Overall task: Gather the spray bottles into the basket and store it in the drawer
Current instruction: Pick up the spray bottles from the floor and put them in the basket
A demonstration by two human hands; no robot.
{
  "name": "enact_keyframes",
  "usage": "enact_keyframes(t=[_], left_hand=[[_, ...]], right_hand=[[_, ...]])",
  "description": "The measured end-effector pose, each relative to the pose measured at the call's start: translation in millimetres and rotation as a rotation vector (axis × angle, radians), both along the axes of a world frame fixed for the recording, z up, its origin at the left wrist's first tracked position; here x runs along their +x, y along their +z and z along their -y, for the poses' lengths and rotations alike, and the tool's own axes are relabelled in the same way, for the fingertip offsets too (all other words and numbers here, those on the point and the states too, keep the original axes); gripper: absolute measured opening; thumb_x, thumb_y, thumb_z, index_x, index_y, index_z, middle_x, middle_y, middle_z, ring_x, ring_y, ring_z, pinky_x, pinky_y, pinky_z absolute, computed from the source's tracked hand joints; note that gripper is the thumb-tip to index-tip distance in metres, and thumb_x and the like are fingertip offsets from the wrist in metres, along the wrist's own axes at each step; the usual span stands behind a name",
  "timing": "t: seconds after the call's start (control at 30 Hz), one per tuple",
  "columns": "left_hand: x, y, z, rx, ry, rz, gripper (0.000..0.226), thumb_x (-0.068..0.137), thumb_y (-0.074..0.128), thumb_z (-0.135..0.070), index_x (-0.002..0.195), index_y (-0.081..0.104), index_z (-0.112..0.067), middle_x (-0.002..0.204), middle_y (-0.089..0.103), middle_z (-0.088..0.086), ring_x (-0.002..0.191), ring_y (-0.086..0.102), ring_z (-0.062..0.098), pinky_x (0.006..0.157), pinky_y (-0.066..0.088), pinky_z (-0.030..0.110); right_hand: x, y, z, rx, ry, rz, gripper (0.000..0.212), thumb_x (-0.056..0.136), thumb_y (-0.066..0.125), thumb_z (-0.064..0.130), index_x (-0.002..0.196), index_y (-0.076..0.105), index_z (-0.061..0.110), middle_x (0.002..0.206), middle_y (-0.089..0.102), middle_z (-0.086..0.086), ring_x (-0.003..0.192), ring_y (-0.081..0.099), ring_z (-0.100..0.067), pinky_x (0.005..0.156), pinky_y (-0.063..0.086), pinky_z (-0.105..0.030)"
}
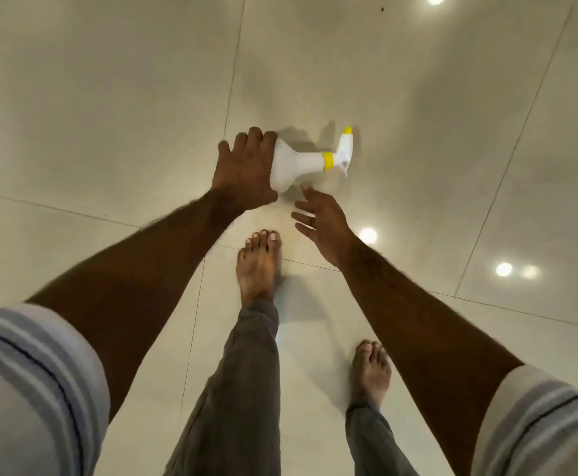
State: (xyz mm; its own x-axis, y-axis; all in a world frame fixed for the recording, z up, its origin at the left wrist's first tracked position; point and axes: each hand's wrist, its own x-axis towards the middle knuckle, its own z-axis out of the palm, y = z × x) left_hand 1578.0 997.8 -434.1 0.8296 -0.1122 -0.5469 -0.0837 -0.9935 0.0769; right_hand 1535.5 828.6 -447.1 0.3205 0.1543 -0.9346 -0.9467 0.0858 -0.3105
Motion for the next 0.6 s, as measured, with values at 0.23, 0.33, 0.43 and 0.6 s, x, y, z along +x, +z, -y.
enact_keyframes(t=[0.23, 0.33, 0.43, 0.6], left_hand=[[-79, 182, 25, -0.462, 0.54, 0.163, 0.096, 0.061, 0.087, -0.043, 0.14, 0.044, -0.009, 0.131, 0.053, 0.013, 0.116, 0.056, 0.033, 0.086, 0.051, 0.047], [-115, 278, 37, -0.478, 0.642, 0.22, 0.099, 0.062, 0.088, -0.042, 0.143, 0.041, -0.009, 0.135, 0.051, 0.013, 0.118, 0.055, 0.032, 0.09, 0.051, 0.047], [-157, 361, 45, -0.489, 0.672, 0.246, 0.105, 0.069, 0.083, -0.054, 0.149, 0.032, -0.008, 0.143, 0.045, 0.015, 0.123, 0.052, 0.032, 0.093, 0.046, 0.04], [-254, 488, 49, -0.437, 0.768, 0.31, 0.091, 0.088, 0.061, -0.058, 0.156, 0.02, -0.013, 0.152, 0.04, 0.009, 0.13, 0.048, 0.029, 0.103, 0.041, 0.044]], right_hand=[[4, 181, 16, 0.166, 0.087, 0.223, 0.04, 0.096, 0.063, 0.034, 0.134, 0.053, 0.024, 0.134, 0.064, 0.0, 0.119, 0.065, -0.026, 0.098, 0.054, -0.043], [-5, 280, 22, 0.228, 0.2, 0.296, 0.041, 0.095, 0.065, 0.03, 0.134, 0.053, 0.026, 0.132, 0.065, -0.001, 0.118, 0.066, -0.027, 0.093, 0.057, -0.048], [-27, 370, 27, 0.245, 0.362, 0.375, 0.042, 0.094, 0.066, 0.03, 0.134, 0.051, 0.028, 0.129, 0.067, -0.004, 0.115, 0.068, -0.026, 0.087, 0.059, -0.046], [-74, 499, 20, 0.23, 0.669, 0.512, 0.046, 0.088, 0.073, 0.032, 0.13, 0.054, 0.035, 0.123, 0.066, 0.001, 0.119, 0.064, -0.019, 0.088, 0.06, -0.045]])
